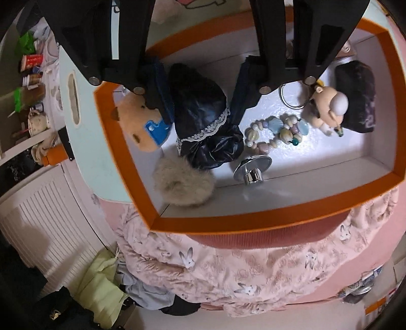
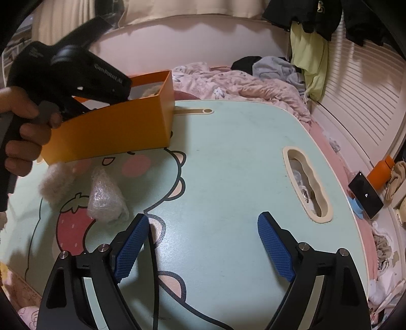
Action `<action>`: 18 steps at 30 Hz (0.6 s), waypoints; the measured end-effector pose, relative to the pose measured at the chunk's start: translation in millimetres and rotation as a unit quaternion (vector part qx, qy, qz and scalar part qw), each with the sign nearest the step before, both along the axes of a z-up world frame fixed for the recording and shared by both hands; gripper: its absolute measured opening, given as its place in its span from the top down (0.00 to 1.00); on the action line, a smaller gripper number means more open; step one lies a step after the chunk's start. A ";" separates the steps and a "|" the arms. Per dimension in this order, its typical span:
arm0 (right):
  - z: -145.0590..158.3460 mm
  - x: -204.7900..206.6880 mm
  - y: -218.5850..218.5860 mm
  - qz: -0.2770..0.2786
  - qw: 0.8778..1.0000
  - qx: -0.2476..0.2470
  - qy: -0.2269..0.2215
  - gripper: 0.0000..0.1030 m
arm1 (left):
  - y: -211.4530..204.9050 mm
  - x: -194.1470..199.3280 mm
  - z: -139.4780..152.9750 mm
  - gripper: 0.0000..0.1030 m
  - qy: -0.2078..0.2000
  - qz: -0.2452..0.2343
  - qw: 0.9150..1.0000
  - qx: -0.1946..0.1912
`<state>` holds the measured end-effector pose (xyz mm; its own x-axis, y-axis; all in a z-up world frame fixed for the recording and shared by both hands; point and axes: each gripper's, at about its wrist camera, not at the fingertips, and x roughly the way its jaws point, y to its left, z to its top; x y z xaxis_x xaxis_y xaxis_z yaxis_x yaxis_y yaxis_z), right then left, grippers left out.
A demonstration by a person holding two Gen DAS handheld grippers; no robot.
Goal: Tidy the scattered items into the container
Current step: 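Reach into the box and grasp the black satin pouch with the left gripper, then lift the black pouch out and set it on the table, left gripper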
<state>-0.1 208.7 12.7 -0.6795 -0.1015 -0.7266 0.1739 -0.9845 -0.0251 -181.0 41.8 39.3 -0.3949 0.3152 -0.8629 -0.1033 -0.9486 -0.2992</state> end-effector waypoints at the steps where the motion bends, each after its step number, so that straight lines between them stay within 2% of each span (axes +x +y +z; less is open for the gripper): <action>1: 0.0 0.2 -0.4 0.000 1.000 0.000 0.000 0.15 | 0.0 0.3 1.3 0.65 0.005 -0.002 1.000 0.000; 3: 0.1 0.3 -0.5 0.000 1.000 0.001 0.000 0.15 | -4.2 4.8 10.6 0.67 0.019 -0.003 1.000 0.010; 6: 0.3 0.5 -0.3 0.000 1.000 0.001 0.000 0.15 | -17.1 24.1 40.7 0.68 0.064 -0.002 0.997 0.045; 10: 0.3 0.7 -0.9 0.000 1.000 0.002 0.000 0.15 | -35.6 63.8 90.1 0.67 0.138 0.000 0.988 0.064; 12: -0.5 0.2 -1.5 0.000 1.000 0.003 0.000 0.15 | -43.4 82.4 103.5 0.67 0.157 -0.002 0.985 0.073; 15: -2.4 -2.2 -2.2 0.000 1.000 0.003 -0.001 0.14 | -53.0 111.5 105.0 0.67 0.172 -0.007 0.981 0.093; 18: -2.2 -1.7 -2.2 0.000 1.000 0.004 -0.001 0.14 | -54.6 138.7 83.3 0.67 0.160 -0.018 0.981 0.110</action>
<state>-1.8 206.5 10.5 -0.6779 -0.0956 -0.7289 0.1744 -0.9841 -0.0331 -42.3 -12.8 122.6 -0.6196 0.4988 -0.6060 -0.2577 -0.8586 -0.4432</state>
